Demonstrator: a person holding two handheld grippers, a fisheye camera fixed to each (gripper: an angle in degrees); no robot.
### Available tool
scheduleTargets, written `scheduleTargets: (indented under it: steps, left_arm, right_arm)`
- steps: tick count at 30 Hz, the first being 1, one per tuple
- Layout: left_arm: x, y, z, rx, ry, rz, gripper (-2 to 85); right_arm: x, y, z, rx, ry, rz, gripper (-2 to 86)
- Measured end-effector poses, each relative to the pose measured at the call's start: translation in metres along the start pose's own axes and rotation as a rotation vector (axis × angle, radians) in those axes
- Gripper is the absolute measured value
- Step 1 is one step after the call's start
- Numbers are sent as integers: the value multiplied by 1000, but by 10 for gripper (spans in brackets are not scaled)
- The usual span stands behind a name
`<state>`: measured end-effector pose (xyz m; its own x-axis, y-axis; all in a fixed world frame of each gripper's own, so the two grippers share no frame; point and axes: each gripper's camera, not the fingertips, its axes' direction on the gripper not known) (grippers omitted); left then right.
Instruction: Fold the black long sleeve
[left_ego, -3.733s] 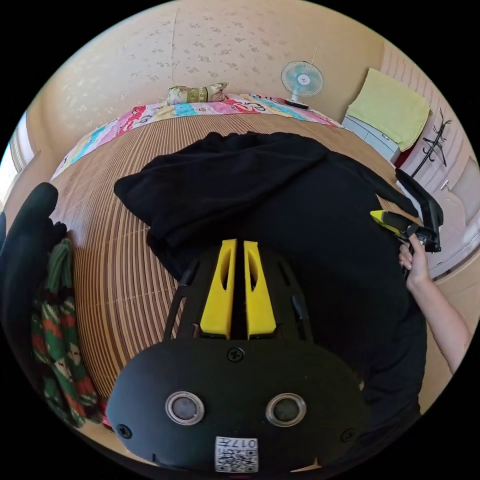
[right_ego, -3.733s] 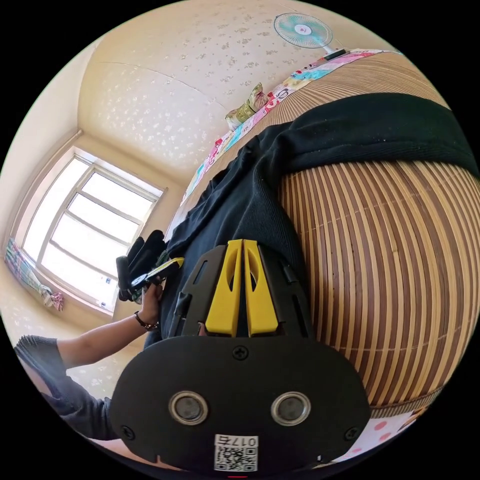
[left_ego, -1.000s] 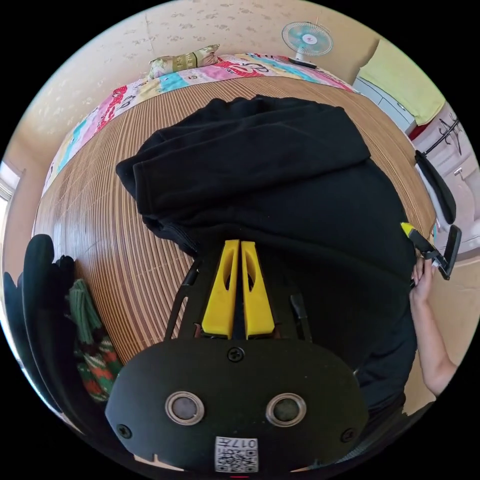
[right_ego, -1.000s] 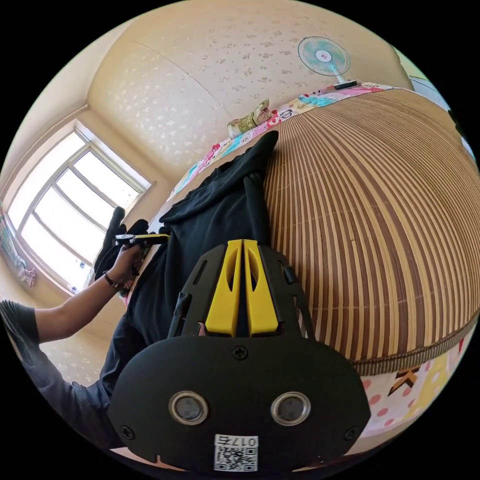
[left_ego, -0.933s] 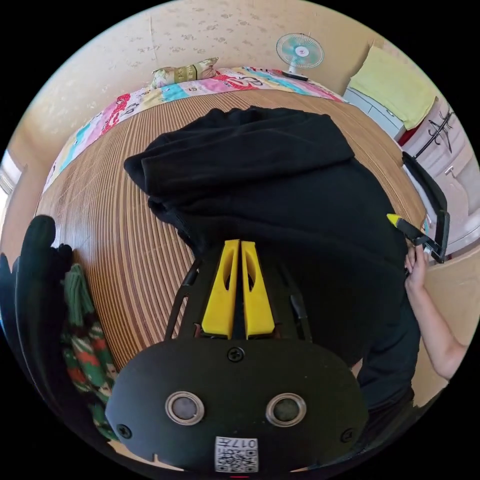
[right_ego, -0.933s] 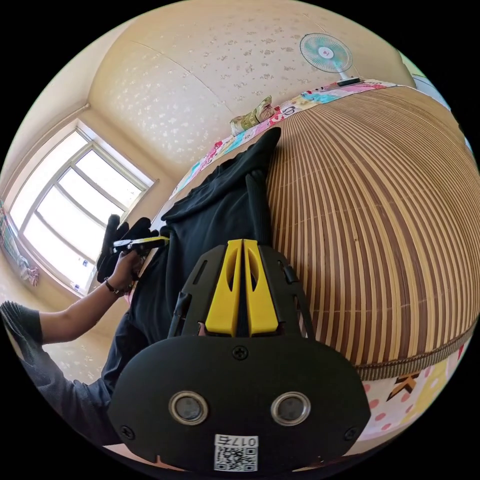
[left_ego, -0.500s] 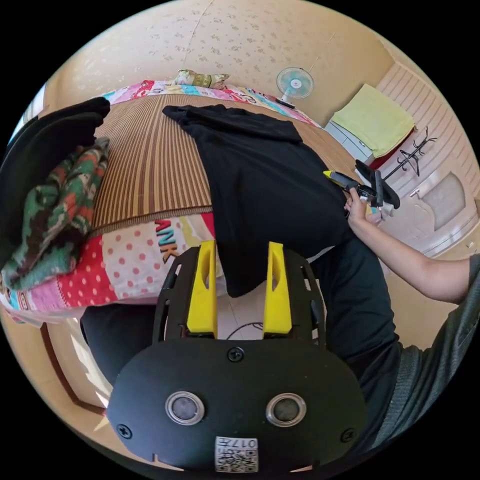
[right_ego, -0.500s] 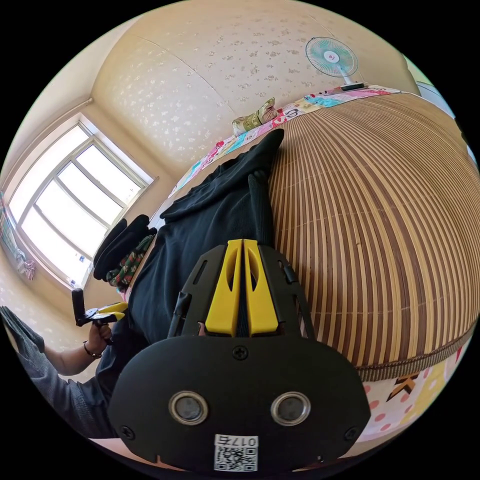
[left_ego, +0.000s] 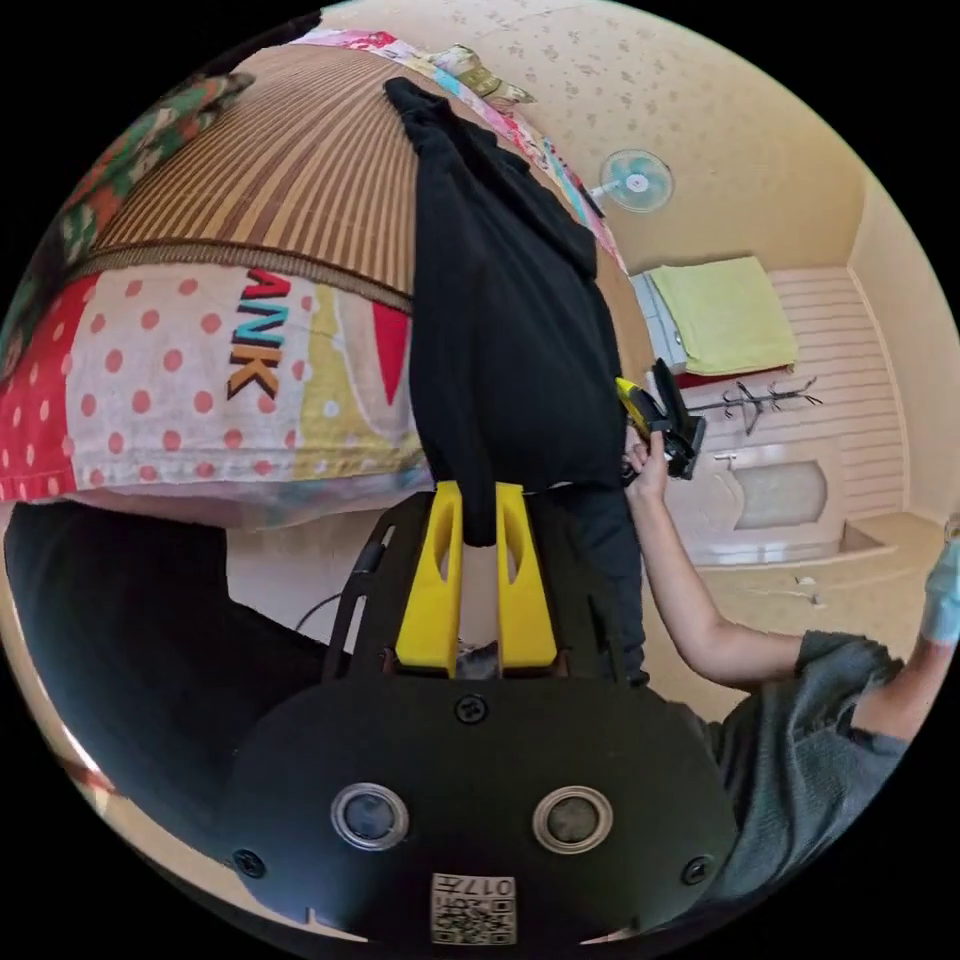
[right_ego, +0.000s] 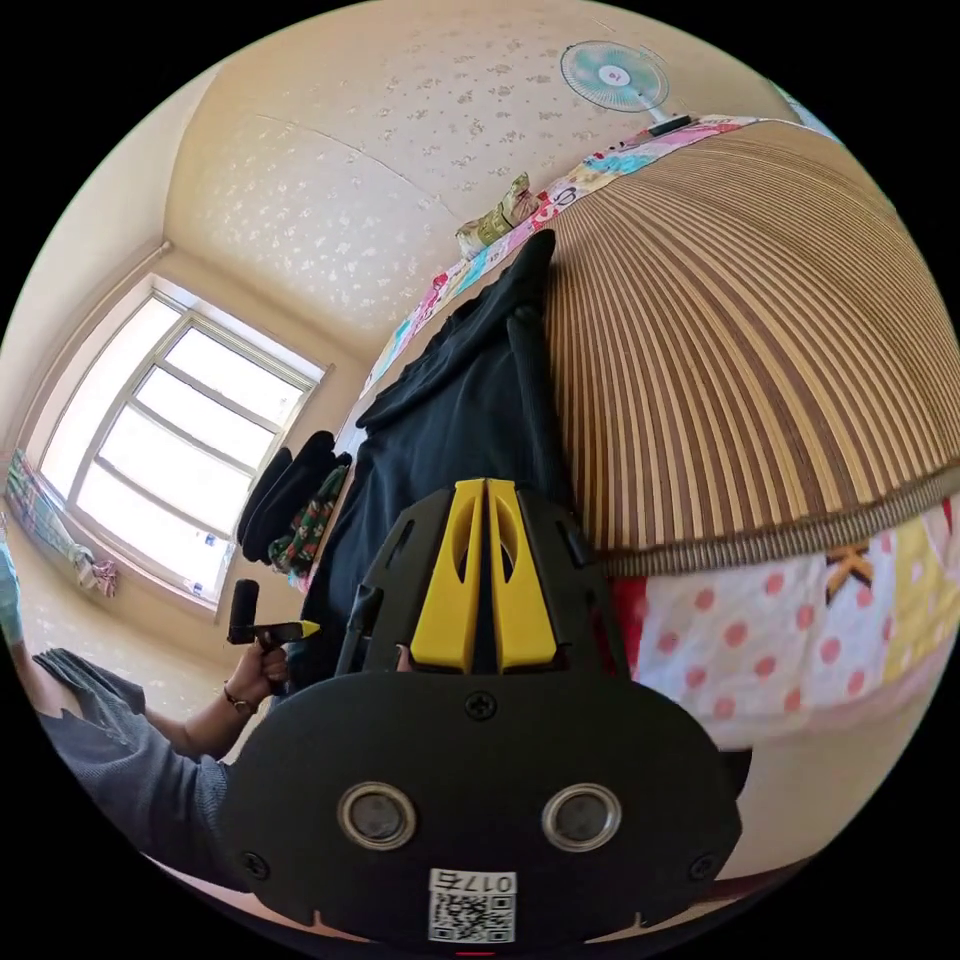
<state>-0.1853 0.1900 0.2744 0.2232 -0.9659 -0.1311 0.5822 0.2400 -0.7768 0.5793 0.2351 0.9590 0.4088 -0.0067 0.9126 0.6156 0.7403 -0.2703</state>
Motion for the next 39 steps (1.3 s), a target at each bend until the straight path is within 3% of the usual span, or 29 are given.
scheduleTargets:
  steps: [1, 3, 8, 10, 12, 14, 19, 22, 25, 27, 33, 35, 37, 39]
  left_arm:
    - [-8, 0, -13, -9, 150, 51, 52]
    - [-18, 4, -40, 7, 261, 103, 50]
    - [-25, 10, -99, 31, 172, 213, 47]
    - [-35, 9, -112, 48, 170, 226, 47]
    - [-46, 9, -116, 61, 193, 226, 46]
    - [-57, 9, -115, 64, 208, 217, 47]
    - [-80, 23, -114, 85, 197, 208, 46]
    - [-92, 30, -119, 122, 244, 205, 46]
    - [-94, 37, -131, 169, 318, 268, 46]
    - [-88, 43, -138, 205, 408, 356, 46]
    - [-60, 59, -136, 343, 882, 666, 48]
    - [-57, 55, -126, 372, 865, 614, 48]
    - [-63, 42, -103, 386, 722, 448, 49]
    - [-78, 32, -82, 397, 550, 241, 50]
  right_arm:
    - [-5, 8, -10, 20, 29, -2, 6]
    - [-17, 42, -47, 93, 169, 60, 10]
    - [-12, 69, -103, 165, 200, 105, 35]
    - [-4, 62, -112, 118, 254, 121, 62]
    - [17, 44, -103, -85, 241, 144, 132]
    - [30, 36, -93, -209, 219, 153, 146]
    - [27, 23, -107, -312, 315, 102, 78]
    - [24, 16, -123, -407, 124, -11, 44]
    - [30, 15, -161, -320, -238, -74, 33]
    - [36, 23, -212, -73, -628, -214, 29]
    - [56, 49, -278, 384, -1212, -526, 24]
    - [62, 46, -277, 442, -1260, -512, 23]
    - [70, 36, -266, 422, -1185, -377, 23]
    - [87, 22, -238, 323, -930, -88, 23]
